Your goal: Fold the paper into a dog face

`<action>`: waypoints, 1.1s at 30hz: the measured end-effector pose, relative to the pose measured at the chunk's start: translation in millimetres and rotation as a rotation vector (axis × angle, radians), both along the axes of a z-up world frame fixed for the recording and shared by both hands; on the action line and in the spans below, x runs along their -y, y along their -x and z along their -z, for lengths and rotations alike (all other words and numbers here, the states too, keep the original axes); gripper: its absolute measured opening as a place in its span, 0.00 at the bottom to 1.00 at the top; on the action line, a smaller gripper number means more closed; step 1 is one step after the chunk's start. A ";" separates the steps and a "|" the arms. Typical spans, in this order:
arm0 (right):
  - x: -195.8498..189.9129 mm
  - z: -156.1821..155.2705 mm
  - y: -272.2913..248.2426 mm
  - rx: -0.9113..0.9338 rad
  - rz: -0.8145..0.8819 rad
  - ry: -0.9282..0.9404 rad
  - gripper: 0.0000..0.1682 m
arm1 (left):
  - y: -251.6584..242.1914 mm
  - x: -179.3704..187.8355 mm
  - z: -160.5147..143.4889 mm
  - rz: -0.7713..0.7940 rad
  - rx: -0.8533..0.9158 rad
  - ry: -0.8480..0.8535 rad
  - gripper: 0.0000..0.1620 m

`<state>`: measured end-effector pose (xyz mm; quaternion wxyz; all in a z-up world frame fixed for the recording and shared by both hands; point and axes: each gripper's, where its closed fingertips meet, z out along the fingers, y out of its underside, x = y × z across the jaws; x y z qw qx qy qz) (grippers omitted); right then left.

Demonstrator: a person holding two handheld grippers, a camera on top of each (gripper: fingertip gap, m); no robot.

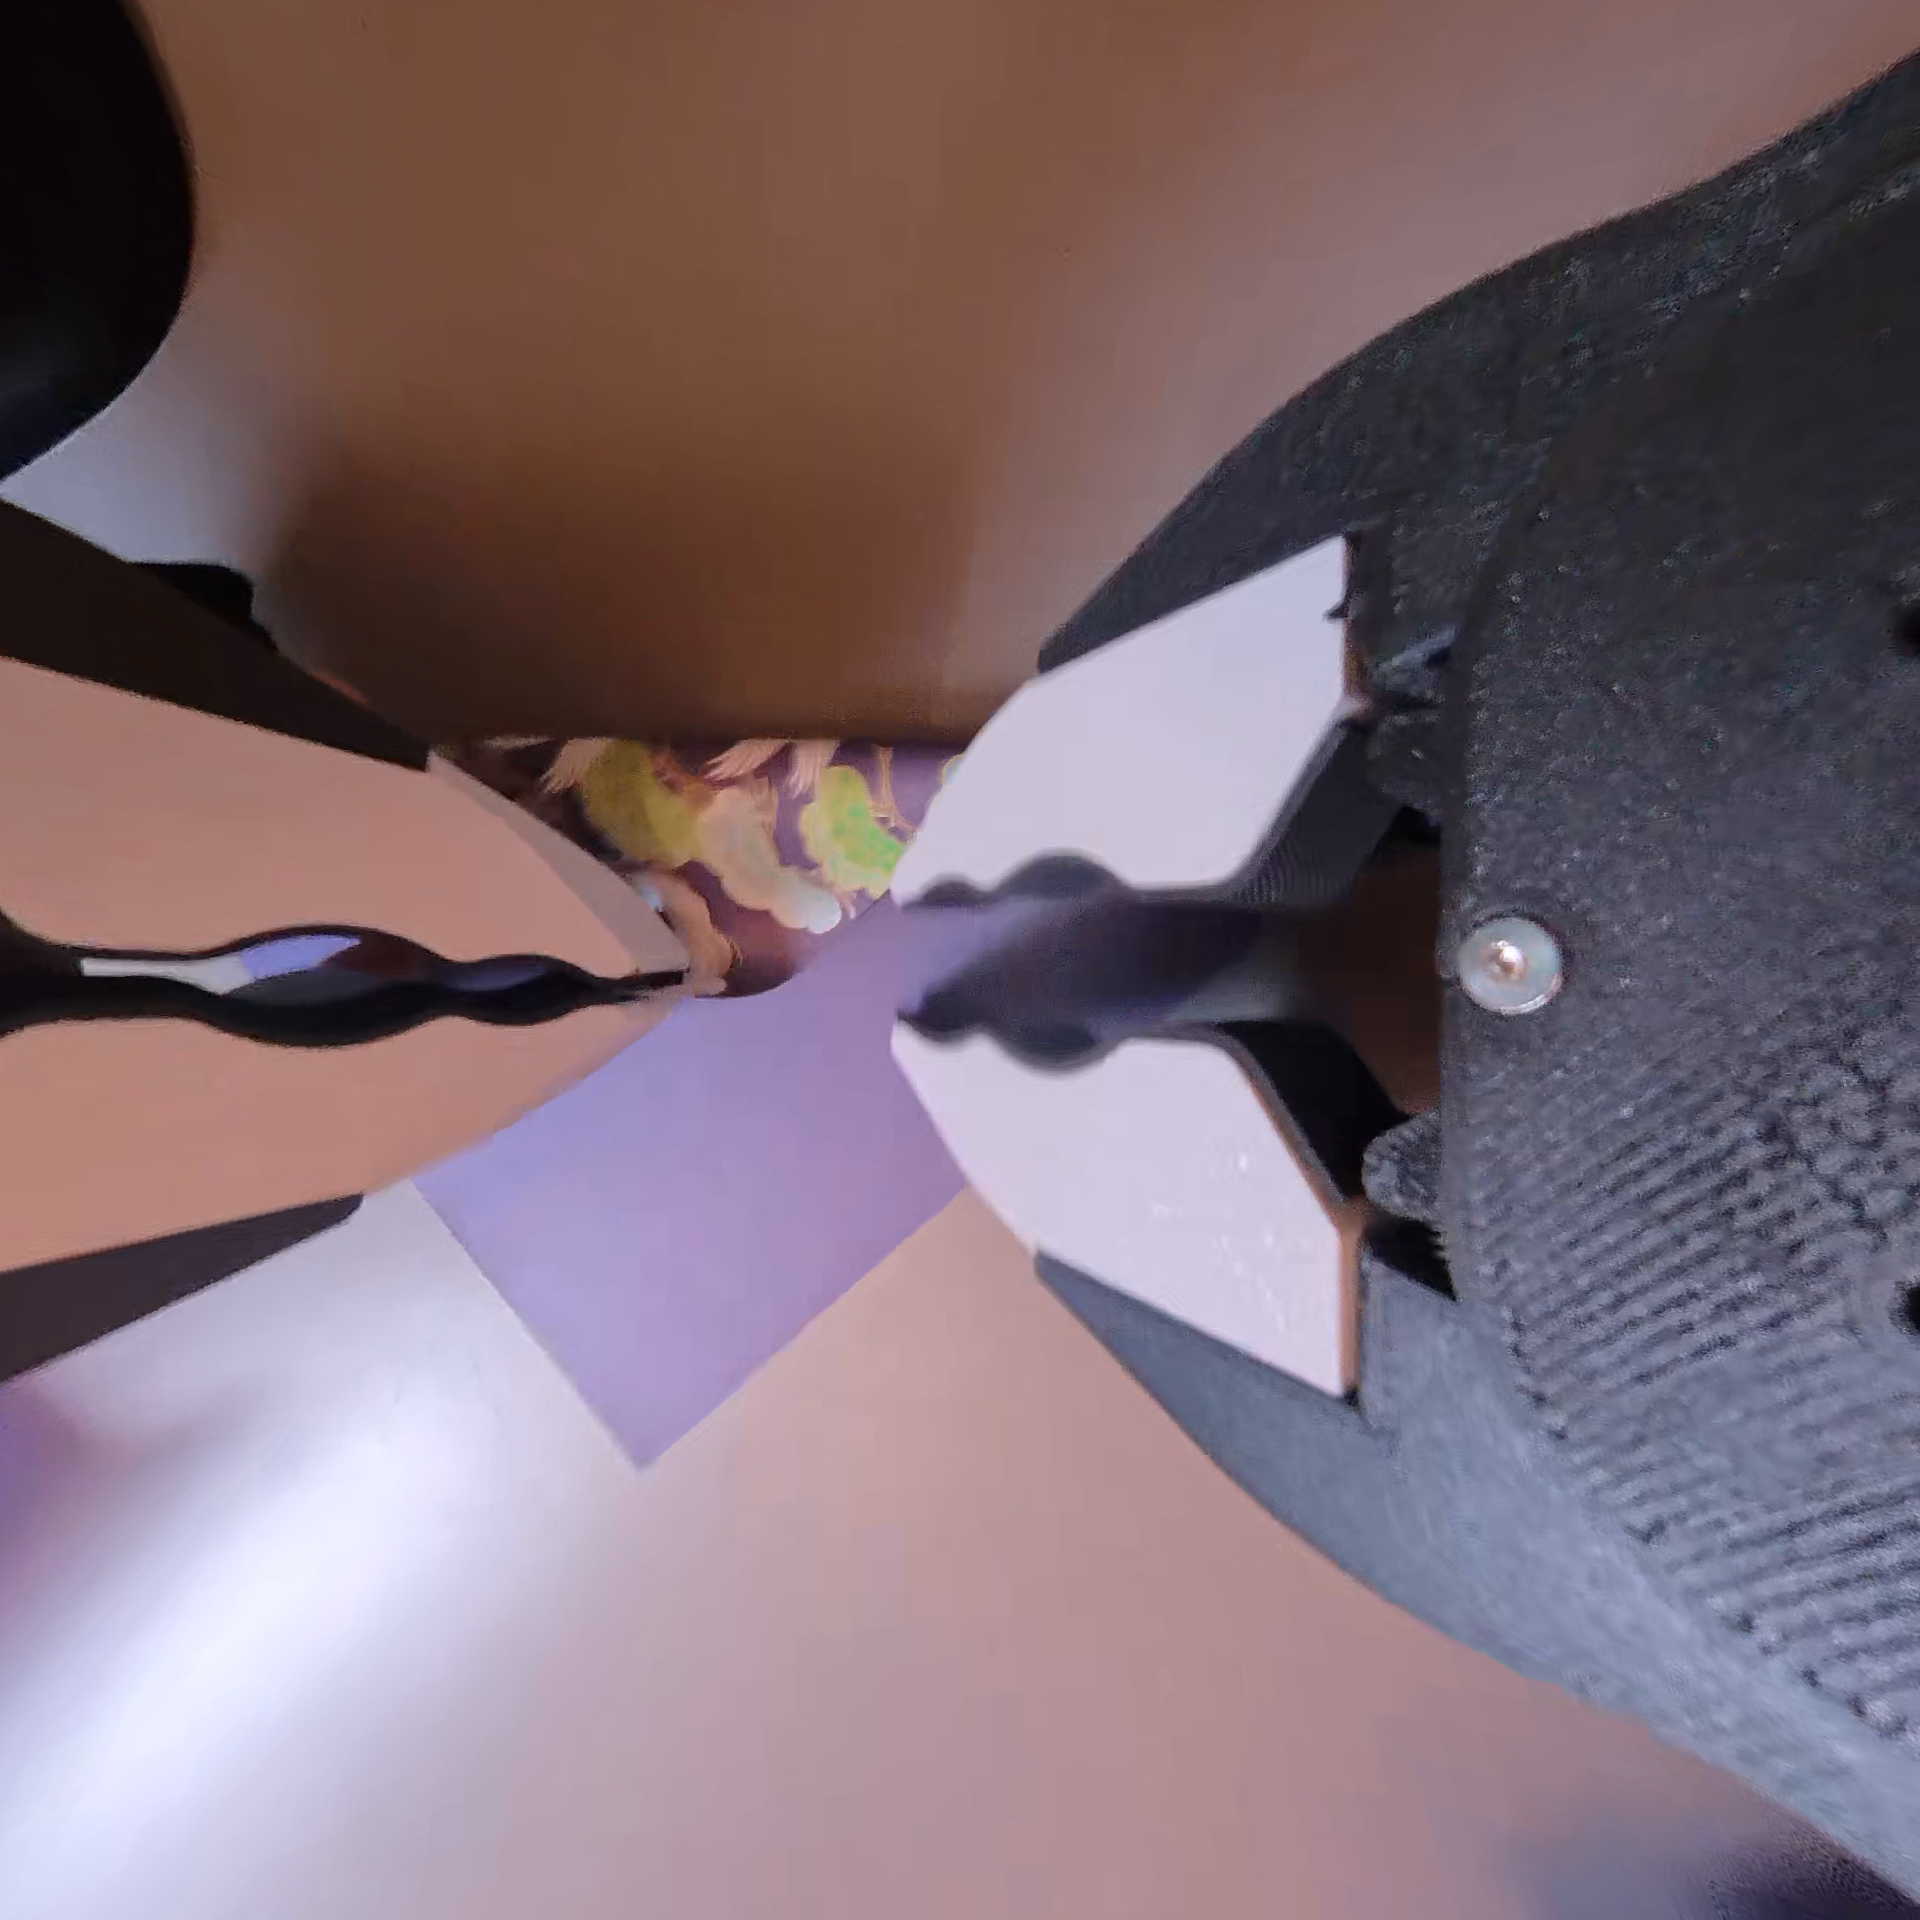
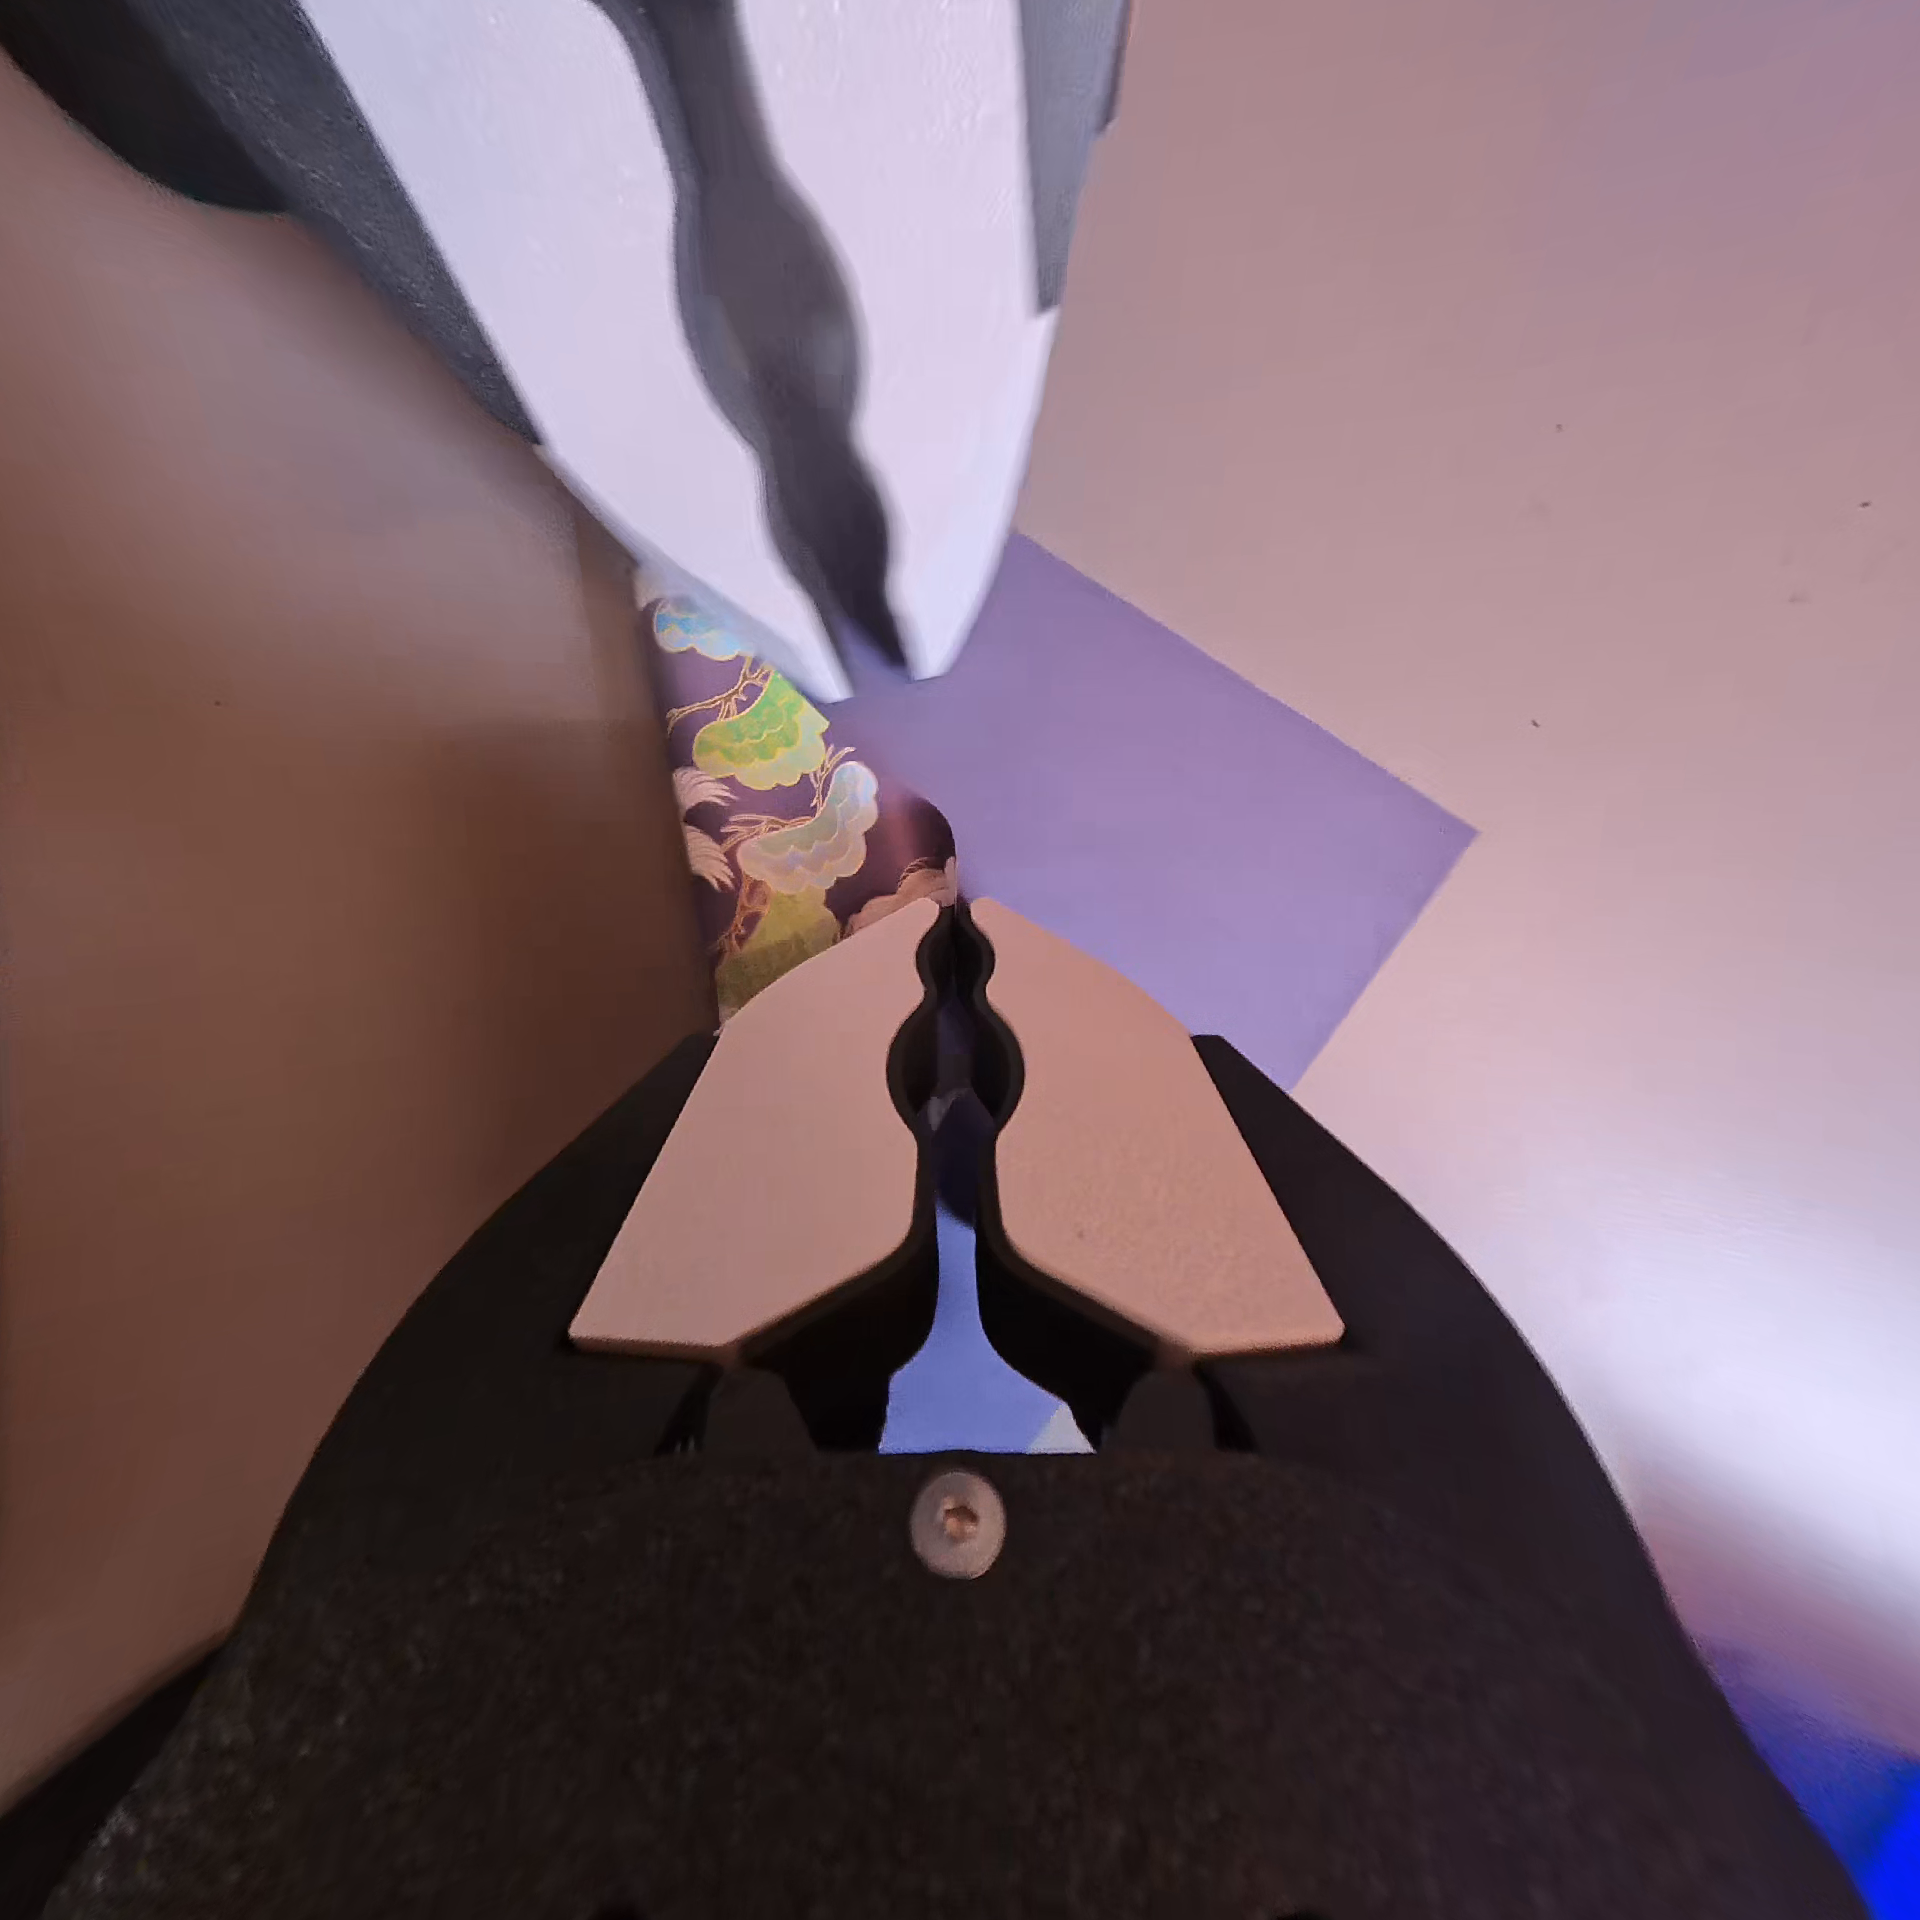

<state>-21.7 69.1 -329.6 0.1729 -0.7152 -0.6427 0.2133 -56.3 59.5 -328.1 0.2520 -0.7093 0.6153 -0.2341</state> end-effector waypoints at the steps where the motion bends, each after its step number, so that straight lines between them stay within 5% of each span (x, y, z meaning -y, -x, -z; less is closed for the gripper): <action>1: 0.7 0.0 -0.1 -0.002 0.003 0.002 0.00 | 0.8 -1.7 0.1 -0.025 -0.003 -0.003 0.18; 4: 1.4 0.0 -0.3 -0.004 0.011 0.002 0.00 | 5.2 -14.9 0.9 -0.115 -0.008 -0.013 0.34; 15: 3.3 -0.5 -1.8 -0.013 0.035 -0.003 0.00 | 7.5 -43.2 0.3 -0.235 0.070 -0.057 0.32; 26: -27.7 -28.9 -0.5 -0.058 0.022 -0.131 0.00 | 5.6 -38.1 0.8 -0.180 0.050 -0.057 0.26; 33: -47.8 -14.3 11.3 0.000 -0.030 -0.124 0.01 | 4.2 -35.0 0.8 -0.151 0.046 -0.057 0.22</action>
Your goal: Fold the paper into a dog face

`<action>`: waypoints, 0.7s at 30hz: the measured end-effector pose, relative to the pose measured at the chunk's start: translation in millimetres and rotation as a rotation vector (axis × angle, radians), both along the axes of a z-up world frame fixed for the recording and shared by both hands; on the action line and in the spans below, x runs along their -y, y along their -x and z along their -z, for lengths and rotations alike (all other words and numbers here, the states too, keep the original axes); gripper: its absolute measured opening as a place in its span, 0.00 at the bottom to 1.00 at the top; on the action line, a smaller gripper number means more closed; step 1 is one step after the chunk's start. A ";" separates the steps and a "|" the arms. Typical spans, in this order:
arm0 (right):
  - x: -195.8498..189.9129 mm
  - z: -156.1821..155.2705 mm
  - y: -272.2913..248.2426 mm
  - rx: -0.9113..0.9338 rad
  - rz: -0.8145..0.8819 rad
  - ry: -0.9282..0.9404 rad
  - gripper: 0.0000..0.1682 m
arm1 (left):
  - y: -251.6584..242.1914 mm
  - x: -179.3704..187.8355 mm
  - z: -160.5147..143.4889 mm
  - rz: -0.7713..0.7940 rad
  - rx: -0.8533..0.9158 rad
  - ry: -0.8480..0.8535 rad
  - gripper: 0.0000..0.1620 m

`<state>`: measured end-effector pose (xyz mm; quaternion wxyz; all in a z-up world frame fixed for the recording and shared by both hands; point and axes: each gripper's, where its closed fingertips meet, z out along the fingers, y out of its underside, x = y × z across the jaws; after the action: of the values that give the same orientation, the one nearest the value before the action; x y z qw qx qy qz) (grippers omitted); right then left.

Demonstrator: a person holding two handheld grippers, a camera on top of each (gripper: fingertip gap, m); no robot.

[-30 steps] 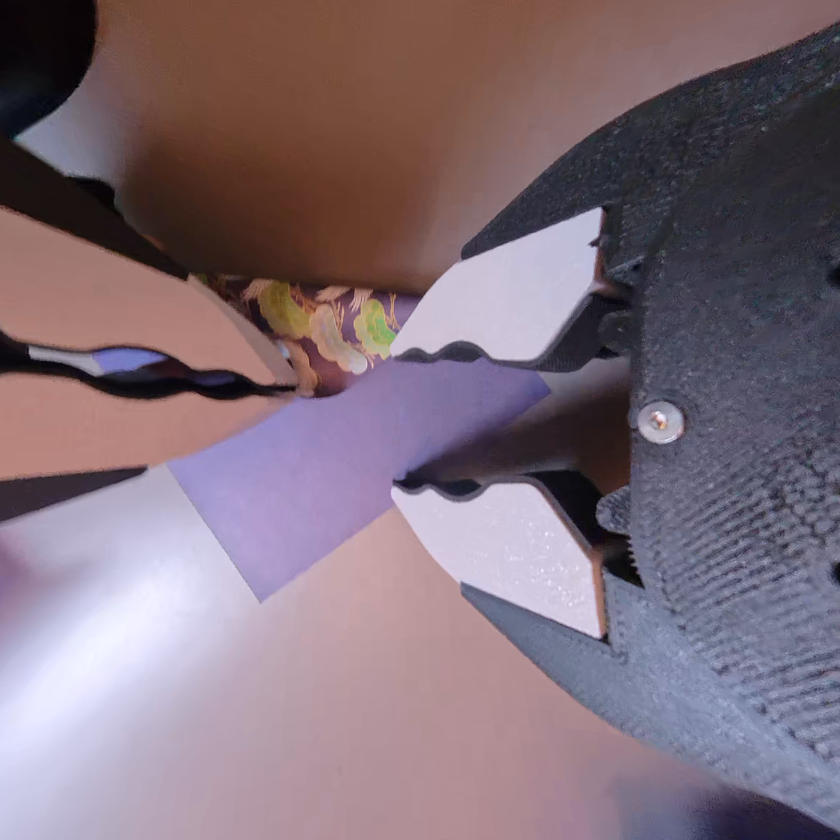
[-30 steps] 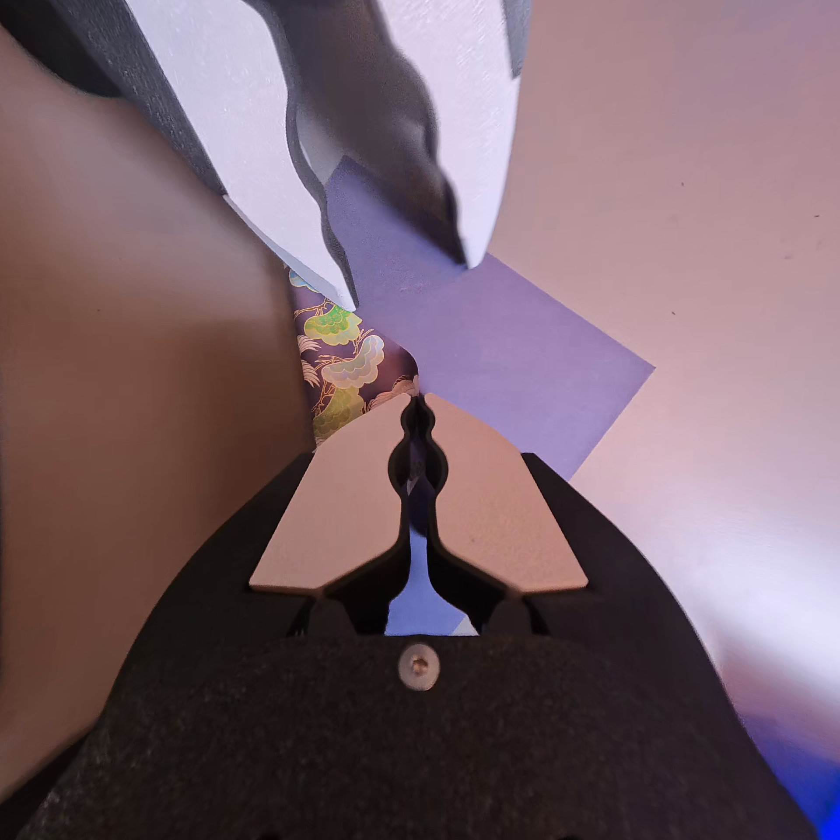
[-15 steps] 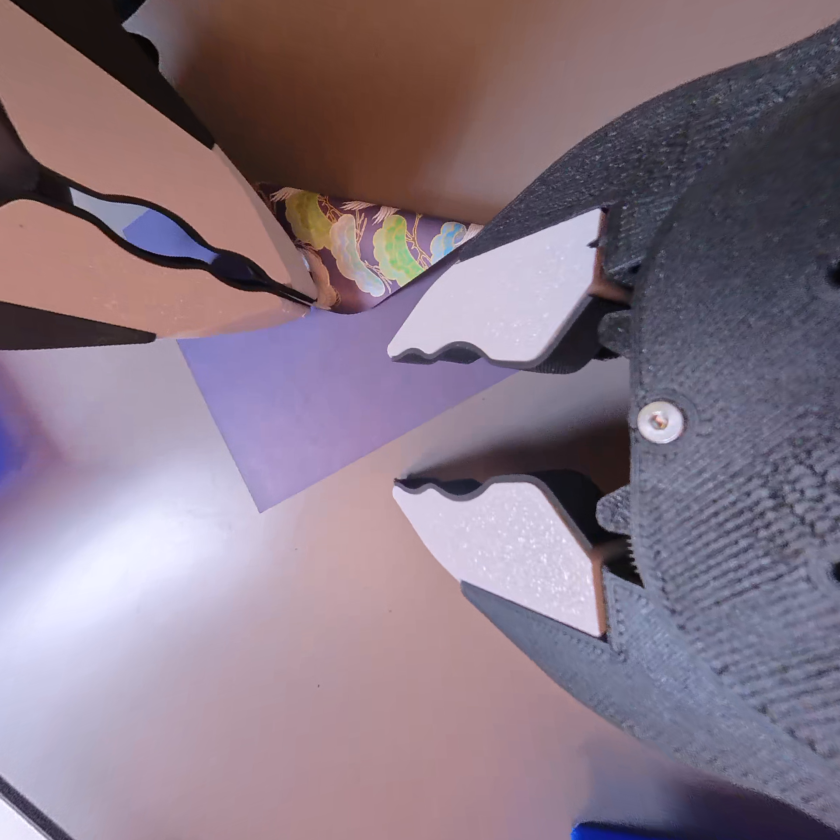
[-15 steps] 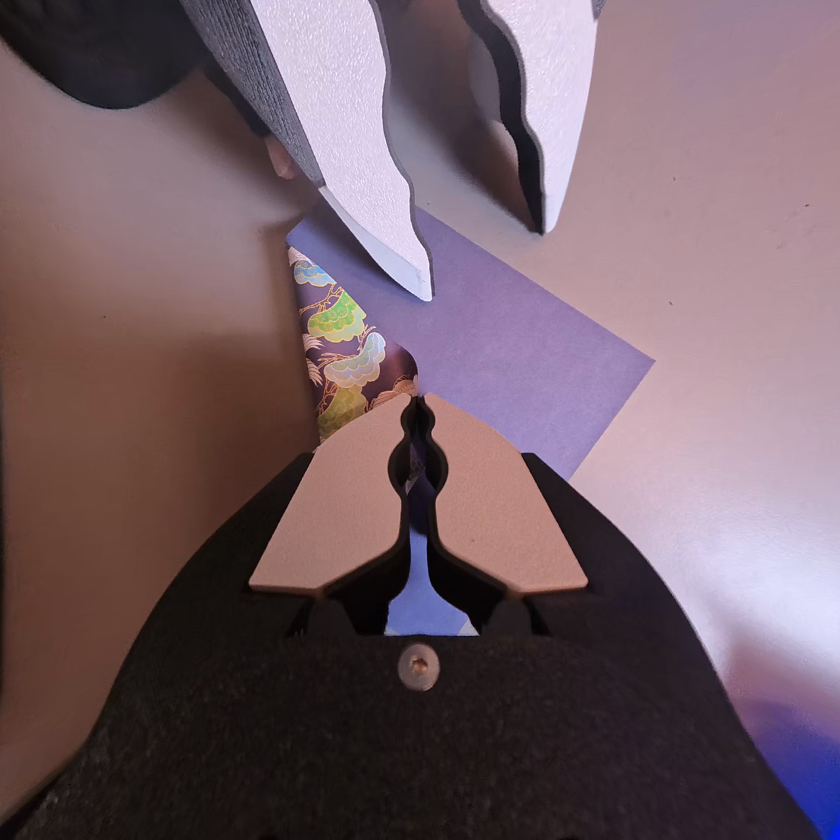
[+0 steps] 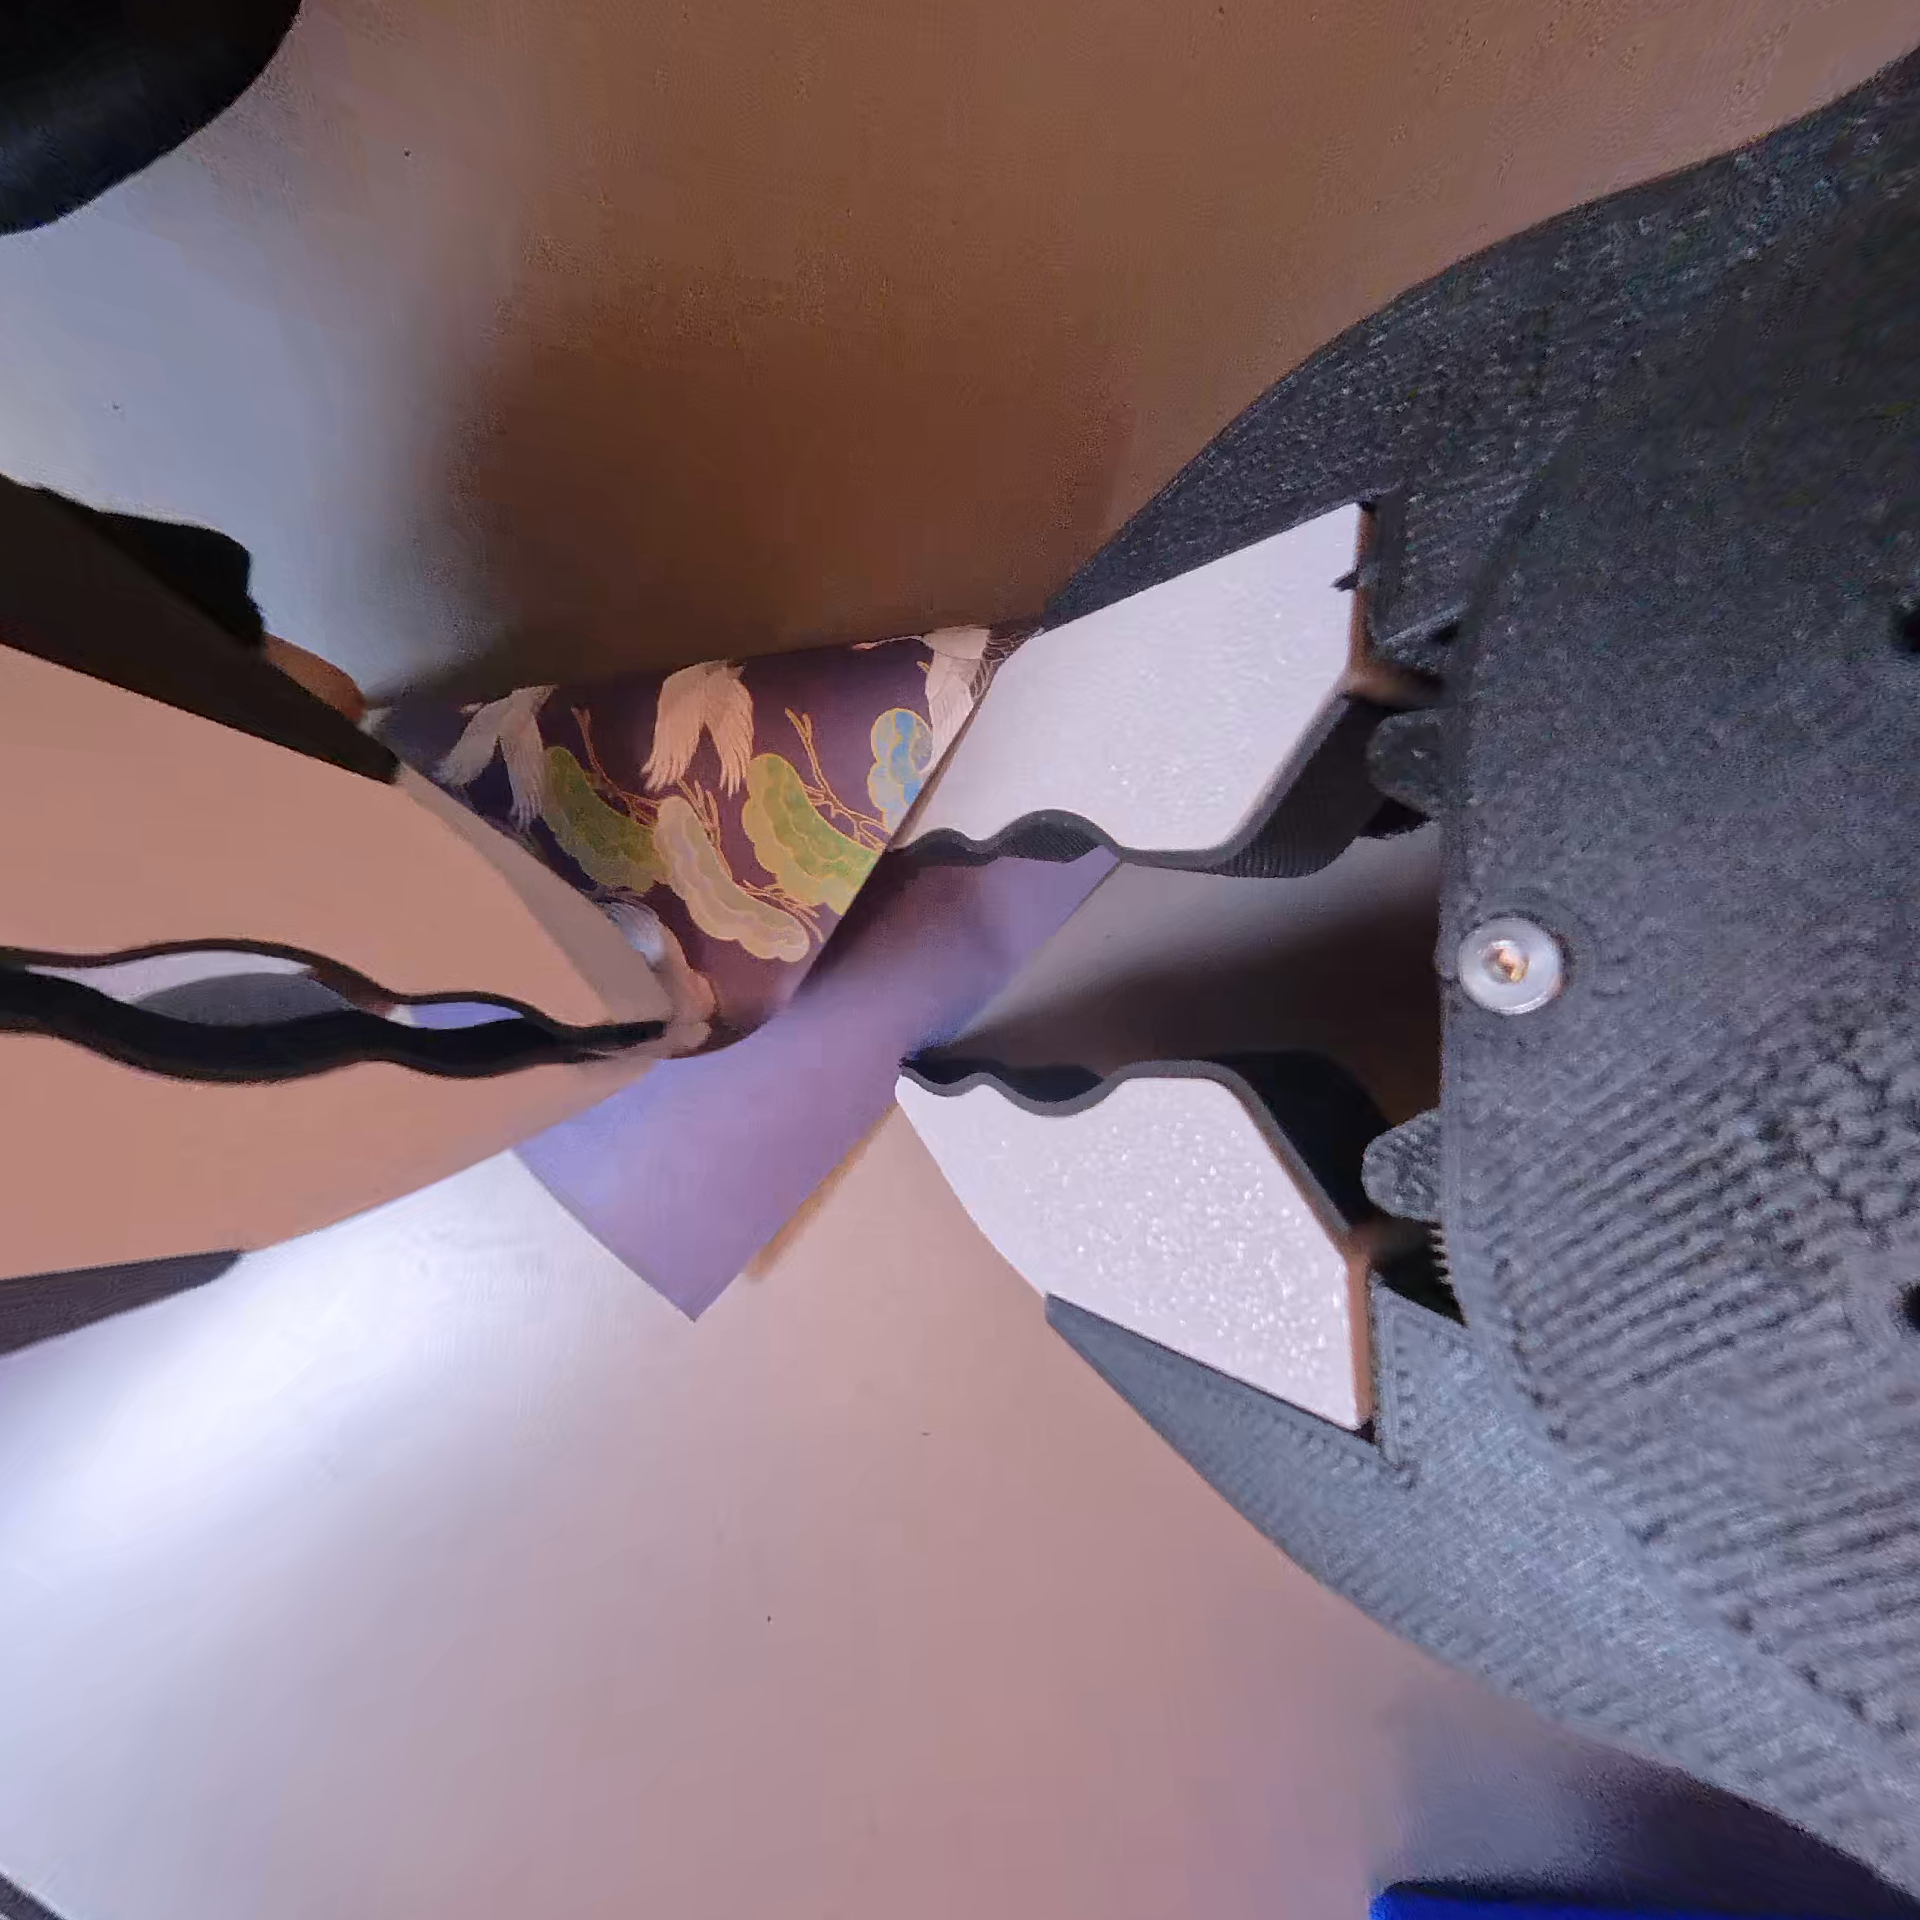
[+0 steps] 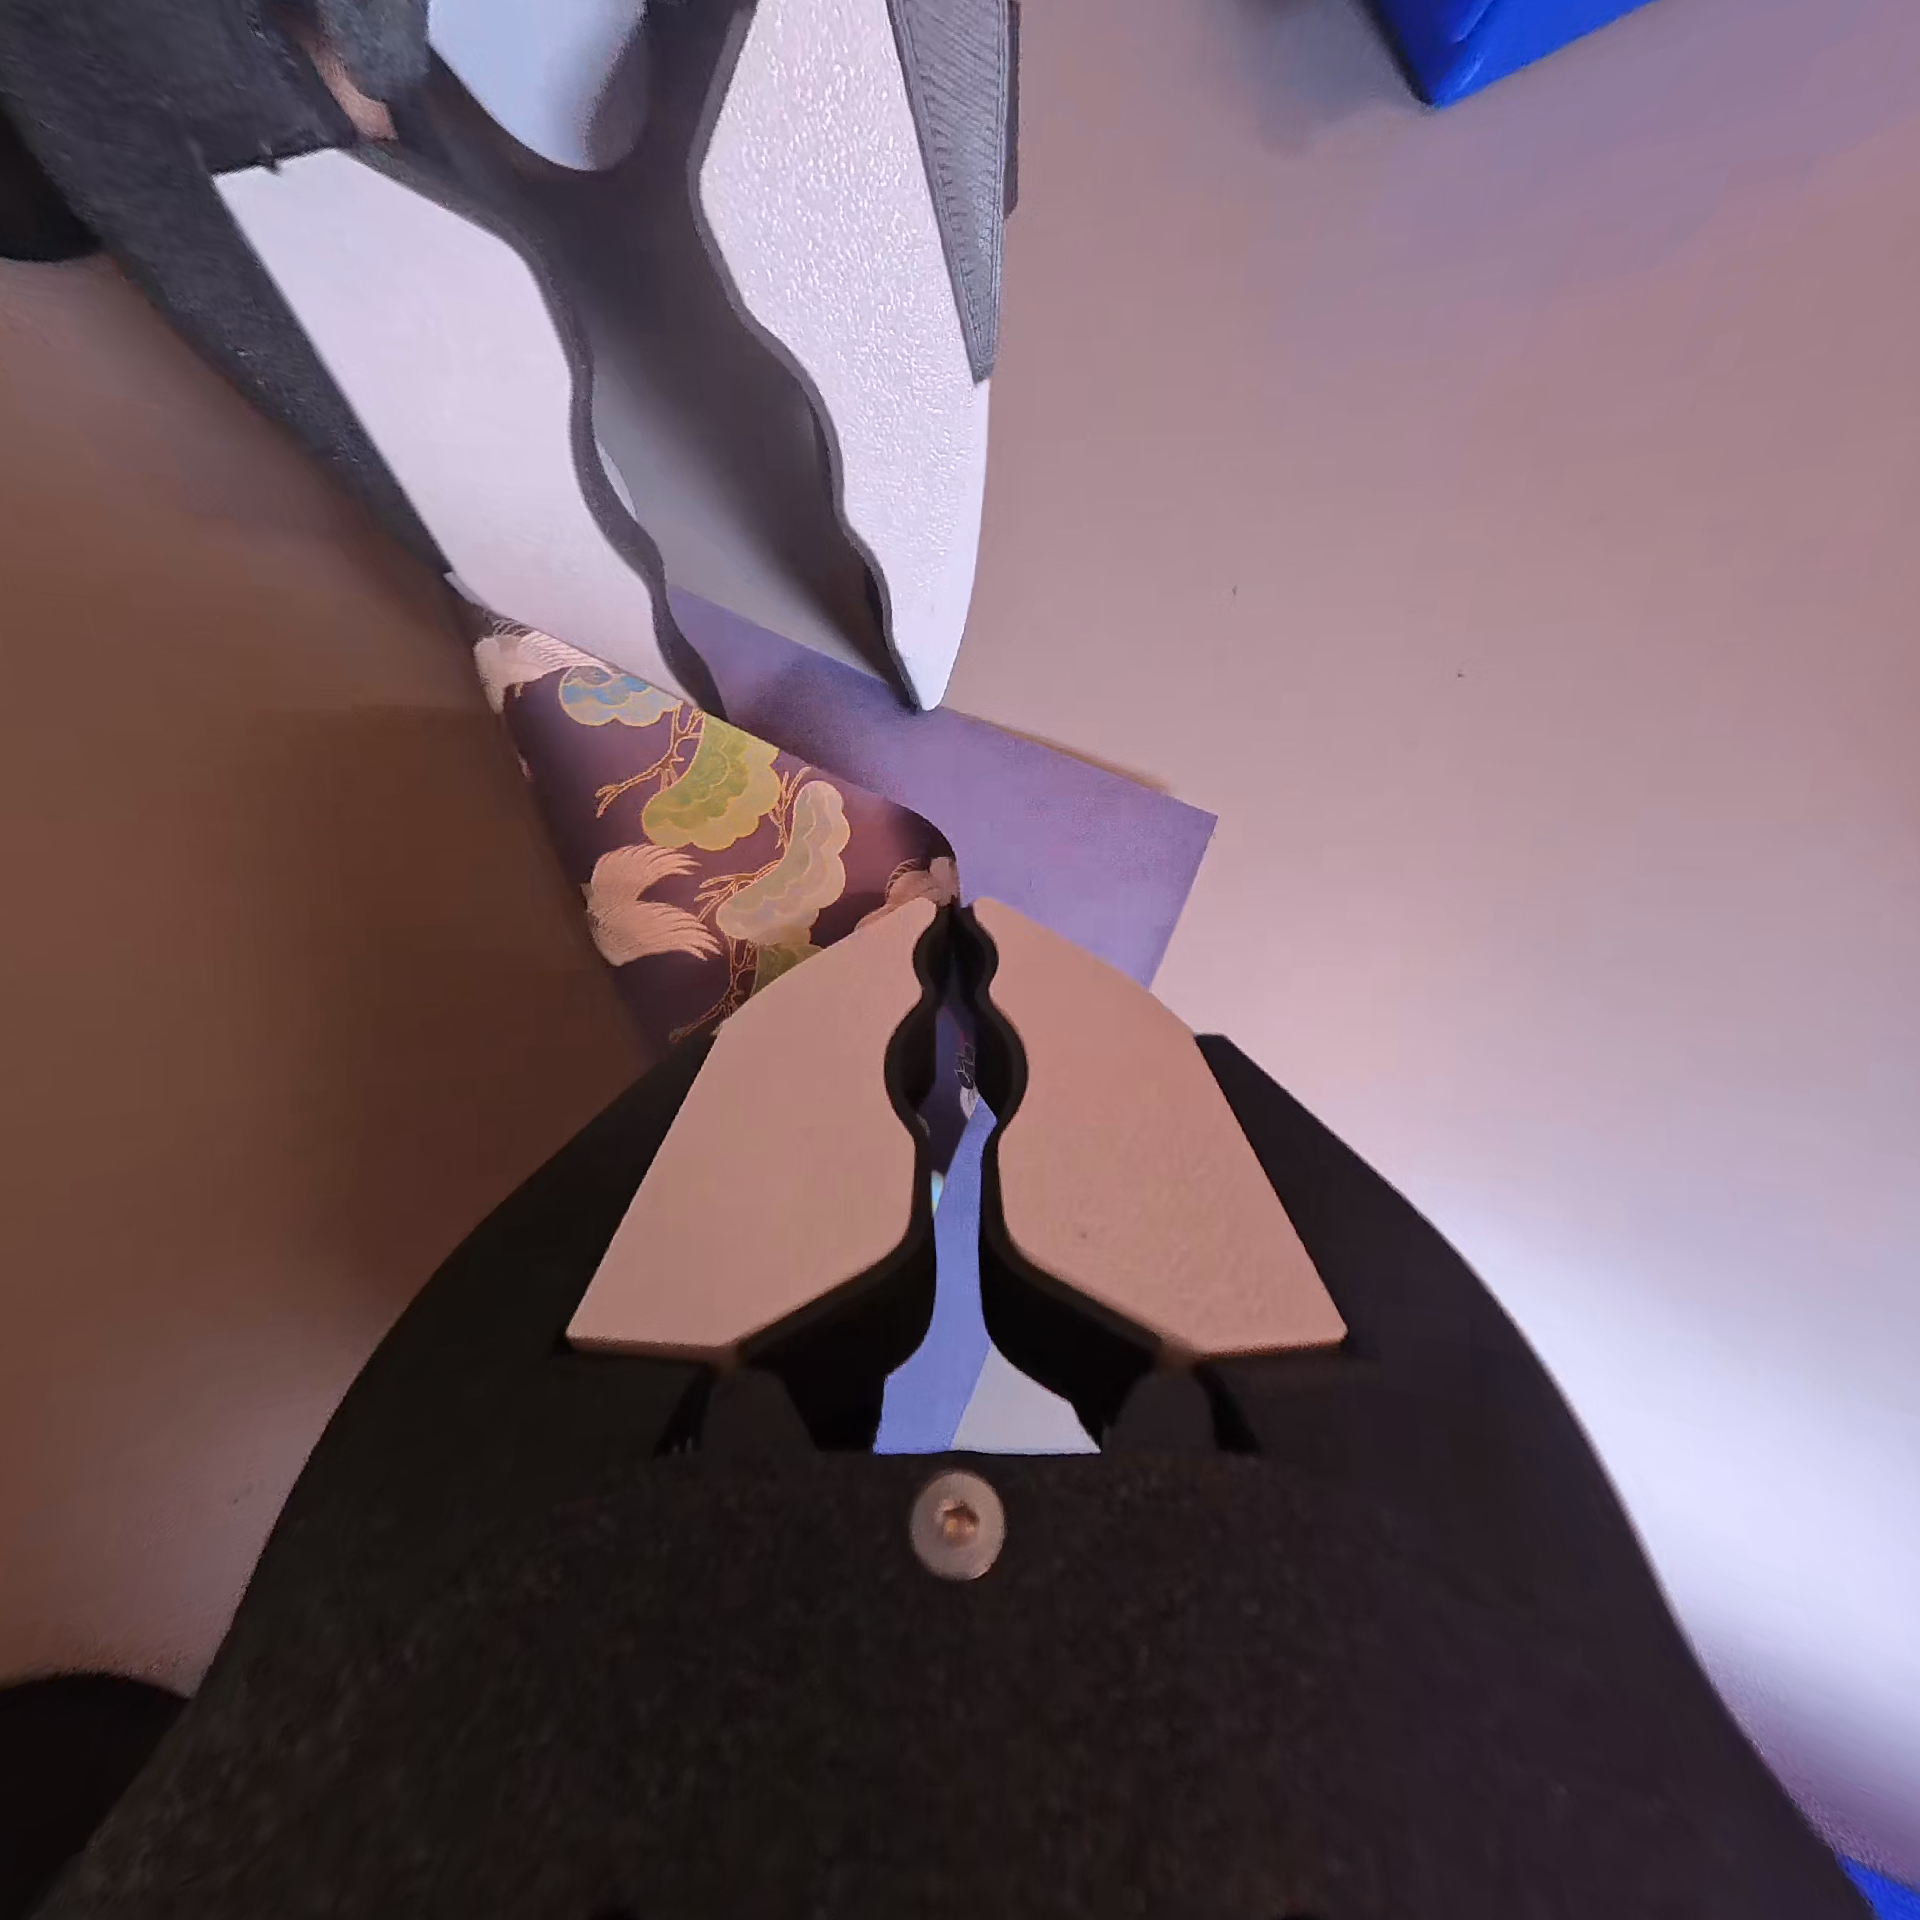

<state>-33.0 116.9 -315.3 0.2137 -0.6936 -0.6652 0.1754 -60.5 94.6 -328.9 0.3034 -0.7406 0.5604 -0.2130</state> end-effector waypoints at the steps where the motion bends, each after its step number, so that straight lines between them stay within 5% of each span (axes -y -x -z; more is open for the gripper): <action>1: -0.7 2.8 1.7 0.007 -0.006 0.000 0.01 | -0.1 0.0 0.0 0.000 0.000 0.001 0.22; 9: 1.5 14.4 1.9 0.041 -0.007 -0.007 0.00 | 10.9 -12.3 -0.2 -0.066 0.007 0.008 0.34; 21: 0.1 10.9 2.5 -0.004 0.021 0.005 0.00 | 12.6 -21.6 -0.4 -0.079 0.025 -0.009 0.22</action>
<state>-35.5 116.8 -326.2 0.2149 -0.7007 -0.6572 0.1761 -73.1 116.1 -328.5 0.3218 -0.7581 0.5278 -0.2076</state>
